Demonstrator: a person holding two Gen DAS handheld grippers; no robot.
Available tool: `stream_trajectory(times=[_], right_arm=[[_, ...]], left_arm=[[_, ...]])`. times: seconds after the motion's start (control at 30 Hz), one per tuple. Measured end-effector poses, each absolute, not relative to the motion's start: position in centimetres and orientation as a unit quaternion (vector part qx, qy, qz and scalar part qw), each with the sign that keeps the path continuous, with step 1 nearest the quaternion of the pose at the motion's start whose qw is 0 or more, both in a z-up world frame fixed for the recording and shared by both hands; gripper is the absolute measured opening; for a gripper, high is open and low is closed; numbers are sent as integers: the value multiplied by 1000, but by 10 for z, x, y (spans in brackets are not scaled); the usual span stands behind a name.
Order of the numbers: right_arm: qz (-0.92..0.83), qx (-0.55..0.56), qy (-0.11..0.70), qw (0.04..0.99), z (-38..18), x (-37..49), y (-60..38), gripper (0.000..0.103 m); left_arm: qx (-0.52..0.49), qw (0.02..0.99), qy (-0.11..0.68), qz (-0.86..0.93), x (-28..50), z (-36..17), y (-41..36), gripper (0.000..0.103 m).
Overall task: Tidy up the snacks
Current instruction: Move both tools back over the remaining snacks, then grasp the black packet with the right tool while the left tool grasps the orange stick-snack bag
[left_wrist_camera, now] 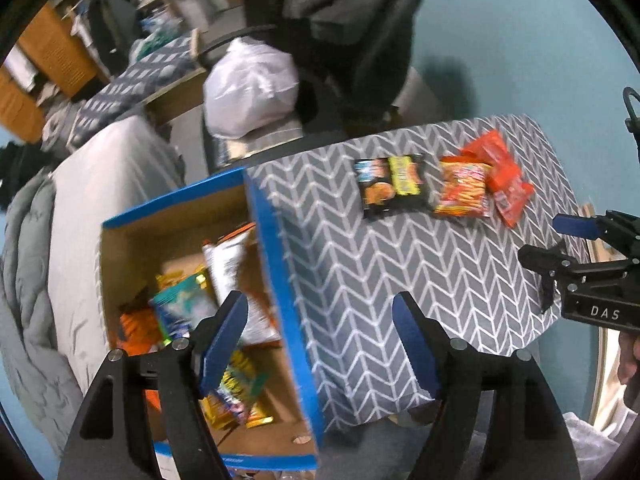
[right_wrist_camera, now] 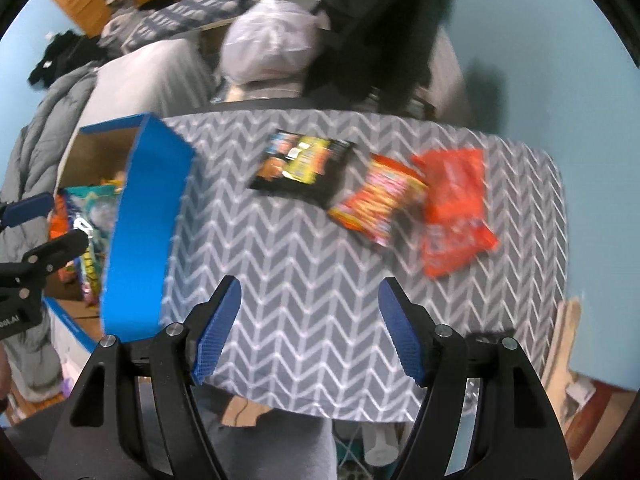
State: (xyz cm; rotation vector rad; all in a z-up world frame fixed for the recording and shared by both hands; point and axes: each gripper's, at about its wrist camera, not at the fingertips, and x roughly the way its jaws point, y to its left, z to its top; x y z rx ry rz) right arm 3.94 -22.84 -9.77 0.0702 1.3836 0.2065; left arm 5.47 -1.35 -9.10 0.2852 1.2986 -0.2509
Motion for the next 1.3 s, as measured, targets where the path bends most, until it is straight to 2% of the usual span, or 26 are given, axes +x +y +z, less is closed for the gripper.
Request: stream_trajectory(times=[0.67, 1.3], right_arm=[[-31, 119, 676, 727, -163, -26, -376, 72], [-62, 116, 708, 694, -238, -50, -402, 74]], left_arm=[[174, 733, 629, -192, 55, -147, -118, 77], [182, 706, 654, -201, 50, -185, -148, 77]])
